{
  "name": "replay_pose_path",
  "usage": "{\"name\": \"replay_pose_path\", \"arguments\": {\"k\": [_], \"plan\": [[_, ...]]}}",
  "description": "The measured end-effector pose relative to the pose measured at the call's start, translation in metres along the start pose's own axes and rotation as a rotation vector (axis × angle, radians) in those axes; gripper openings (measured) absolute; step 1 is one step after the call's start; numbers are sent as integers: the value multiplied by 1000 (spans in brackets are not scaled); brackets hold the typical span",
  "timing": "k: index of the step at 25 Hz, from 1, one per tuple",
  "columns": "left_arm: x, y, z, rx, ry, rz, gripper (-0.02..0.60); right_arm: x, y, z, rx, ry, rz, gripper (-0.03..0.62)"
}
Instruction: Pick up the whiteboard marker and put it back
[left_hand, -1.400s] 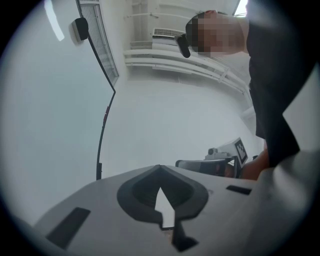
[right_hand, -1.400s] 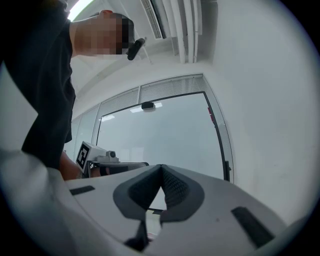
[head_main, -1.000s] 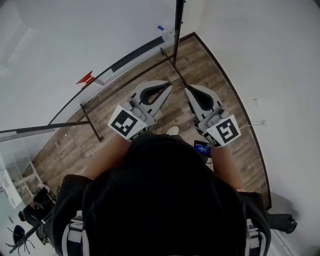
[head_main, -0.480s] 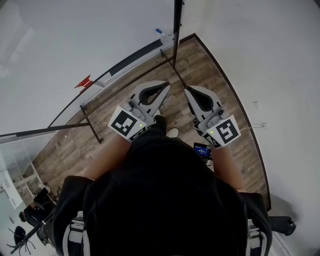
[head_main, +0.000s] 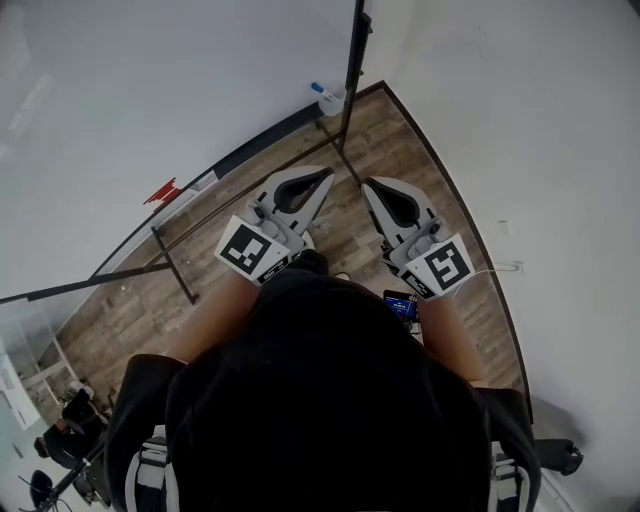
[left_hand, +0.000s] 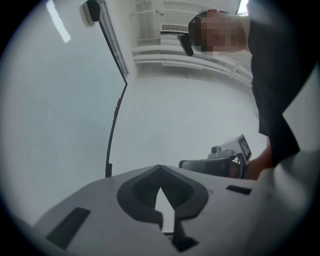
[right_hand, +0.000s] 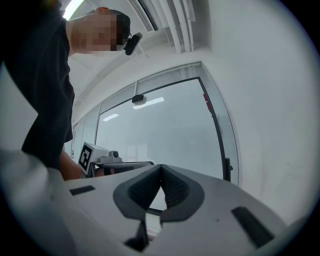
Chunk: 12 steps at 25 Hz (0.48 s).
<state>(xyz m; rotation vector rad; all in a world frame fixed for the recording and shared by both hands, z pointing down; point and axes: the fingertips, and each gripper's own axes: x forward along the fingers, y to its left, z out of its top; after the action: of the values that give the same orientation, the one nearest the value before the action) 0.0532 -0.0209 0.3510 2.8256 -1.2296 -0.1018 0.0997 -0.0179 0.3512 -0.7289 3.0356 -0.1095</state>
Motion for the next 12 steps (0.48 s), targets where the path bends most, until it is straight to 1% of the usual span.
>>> {"name": "replay_pose_path", "arguments": {"k": [7, 12], "plan": [[17, 62, -4, -9, -3, 3, 3, 53, -28, 2, -18, 13, 5, -6], [23, 100, -8, -10, -6, -12, 3, 89, -49, -10, -18, 42, -19, -6]]}}
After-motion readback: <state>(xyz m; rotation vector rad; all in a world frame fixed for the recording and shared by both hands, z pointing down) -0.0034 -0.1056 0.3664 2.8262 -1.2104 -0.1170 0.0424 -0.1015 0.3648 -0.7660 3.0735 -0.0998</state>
